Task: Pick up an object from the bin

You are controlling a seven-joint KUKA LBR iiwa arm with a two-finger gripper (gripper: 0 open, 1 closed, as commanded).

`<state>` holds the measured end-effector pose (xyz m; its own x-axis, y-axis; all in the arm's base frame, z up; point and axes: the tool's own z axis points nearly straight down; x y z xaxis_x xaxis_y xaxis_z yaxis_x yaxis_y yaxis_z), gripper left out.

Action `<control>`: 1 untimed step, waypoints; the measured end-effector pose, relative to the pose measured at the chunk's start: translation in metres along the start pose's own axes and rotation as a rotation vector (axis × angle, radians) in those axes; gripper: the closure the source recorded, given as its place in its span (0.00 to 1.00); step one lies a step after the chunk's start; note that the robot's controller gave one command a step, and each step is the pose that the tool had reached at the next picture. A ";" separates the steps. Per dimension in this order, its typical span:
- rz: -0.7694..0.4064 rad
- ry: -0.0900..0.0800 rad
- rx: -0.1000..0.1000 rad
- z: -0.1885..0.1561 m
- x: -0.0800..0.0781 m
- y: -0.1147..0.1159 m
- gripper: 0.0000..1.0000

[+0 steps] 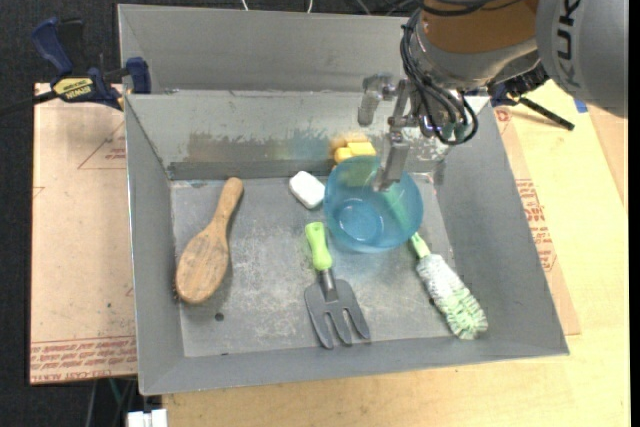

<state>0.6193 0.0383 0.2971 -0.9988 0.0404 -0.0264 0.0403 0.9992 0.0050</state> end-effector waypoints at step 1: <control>0.149 0.023 -0.002 0.080 0.012 0.047 0.00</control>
Offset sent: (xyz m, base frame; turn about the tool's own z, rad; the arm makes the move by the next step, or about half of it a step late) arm -0.0266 0.0131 -0.0456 0.0083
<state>0.6111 0.0864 0.2175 -0.9821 0.1881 -0.0028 0.1881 0.9821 0.0089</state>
